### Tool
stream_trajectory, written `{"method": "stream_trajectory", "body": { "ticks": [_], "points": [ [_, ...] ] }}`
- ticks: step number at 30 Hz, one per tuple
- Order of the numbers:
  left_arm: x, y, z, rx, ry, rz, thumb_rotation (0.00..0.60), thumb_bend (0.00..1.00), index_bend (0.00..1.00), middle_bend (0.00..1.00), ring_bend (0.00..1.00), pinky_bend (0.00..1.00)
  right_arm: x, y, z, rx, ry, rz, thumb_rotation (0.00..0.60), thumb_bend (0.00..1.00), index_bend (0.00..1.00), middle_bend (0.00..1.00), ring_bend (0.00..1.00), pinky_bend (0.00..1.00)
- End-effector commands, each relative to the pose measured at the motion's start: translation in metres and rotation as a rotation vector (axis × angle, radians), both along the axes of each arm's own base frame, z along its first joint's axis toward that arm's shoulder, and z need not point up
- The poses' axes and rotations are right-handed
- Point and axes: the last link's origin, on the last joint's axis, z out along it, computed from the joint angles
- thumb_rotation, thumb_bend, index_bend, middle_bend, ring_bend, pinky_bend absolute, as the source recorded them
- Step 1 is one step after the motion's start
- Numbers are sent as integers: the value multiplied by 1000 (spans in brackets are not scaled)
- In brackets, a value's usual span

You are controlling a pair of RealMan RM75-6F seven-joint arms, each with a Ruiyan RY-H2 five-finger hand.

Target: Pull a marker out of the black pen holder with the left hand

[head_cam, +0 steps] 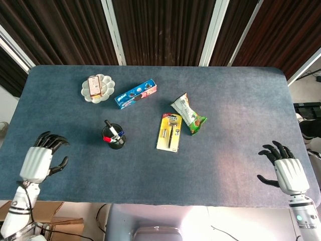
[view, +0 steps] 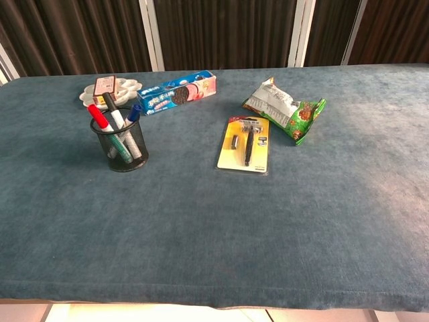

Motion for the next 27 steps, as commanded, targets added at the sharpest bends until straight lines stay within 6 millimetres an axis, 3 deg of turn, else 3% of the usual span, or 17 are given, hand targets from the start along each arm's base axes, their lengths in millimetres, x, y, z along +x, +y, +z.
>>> {"method": "stream_trajectory", "body": {
  "ticks": [1,6,10,17,27],
  "points": [
    [55,53,-17,-145,-186,-66,600,410,459,368,276,194,0,0,0,0,0,-1,600,209,474,344,149,300],
    [78,88,-37,-158,-184,-72,600,421,453,363,267,197,-1,0,1,-2,1,-3,600,210,474,344,149,301],
    [88,98,-54,-167,-197,-62,600,419,439,347,247,189,-1,0,1,-5,4,-7,600,209,474,344,149,300],
    [93,110,-82,-193,-97,-29,600,399,429,315,204,174,-1,1,1,-7,4,-10,600,209,474,344,149,301],
    [99,110,-108,-194,19,-1,600,374,439,291,162,130,-1,1,1,-6,0,-9,600,209,474,344,149,301]
  ]
}}
